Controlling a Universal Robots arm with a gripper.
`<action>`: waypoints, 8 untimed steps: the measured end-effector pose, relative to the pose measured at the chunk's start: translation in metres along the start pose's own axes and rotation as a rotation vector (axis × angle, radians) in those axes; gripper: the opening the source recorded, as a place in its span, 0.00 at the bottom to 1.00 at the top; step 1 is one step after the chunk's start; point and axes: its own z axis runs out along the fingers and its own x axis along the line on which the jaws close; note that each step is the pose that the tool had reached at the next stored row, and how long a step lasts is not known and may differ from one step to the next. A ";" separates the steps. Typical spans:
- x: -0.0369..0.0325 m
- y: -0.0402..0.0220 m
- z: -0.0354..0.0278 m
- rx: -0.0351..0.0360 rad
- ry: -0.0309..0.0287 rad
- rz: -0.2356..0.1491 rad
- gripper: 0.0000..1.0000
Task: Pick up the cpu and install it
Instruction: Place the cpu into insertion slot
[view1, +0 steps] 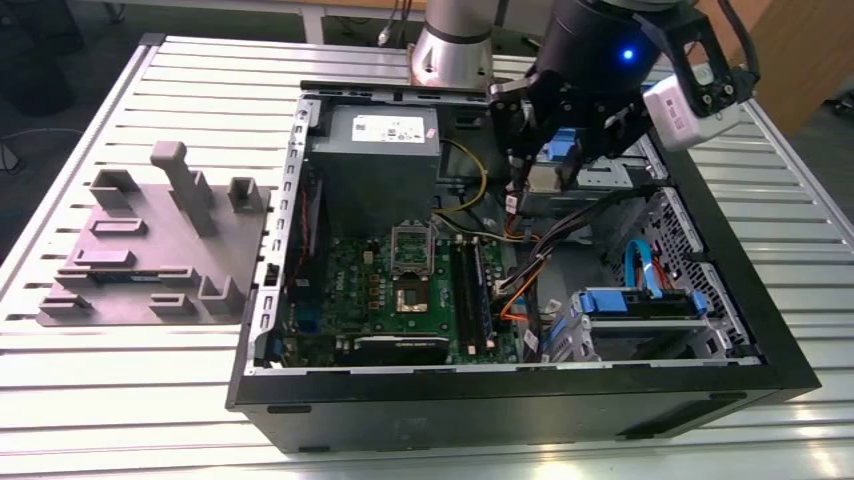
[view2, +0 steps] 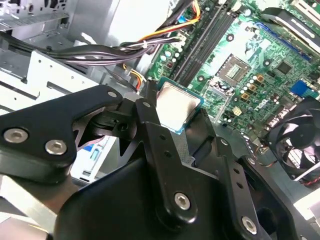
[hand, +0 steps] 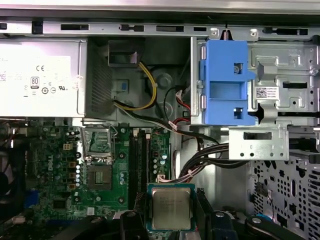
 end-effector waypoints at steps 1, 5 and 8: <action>-0.0018 0.0000 0.0002 0.0001 0.0000 0.000 0.47; -0.0089 0.0001 0.0010 0.0001 0.0000 0.000 0.47; -0.0142 0.0001 0.0017 0.0000 0.0000 0.000 0.47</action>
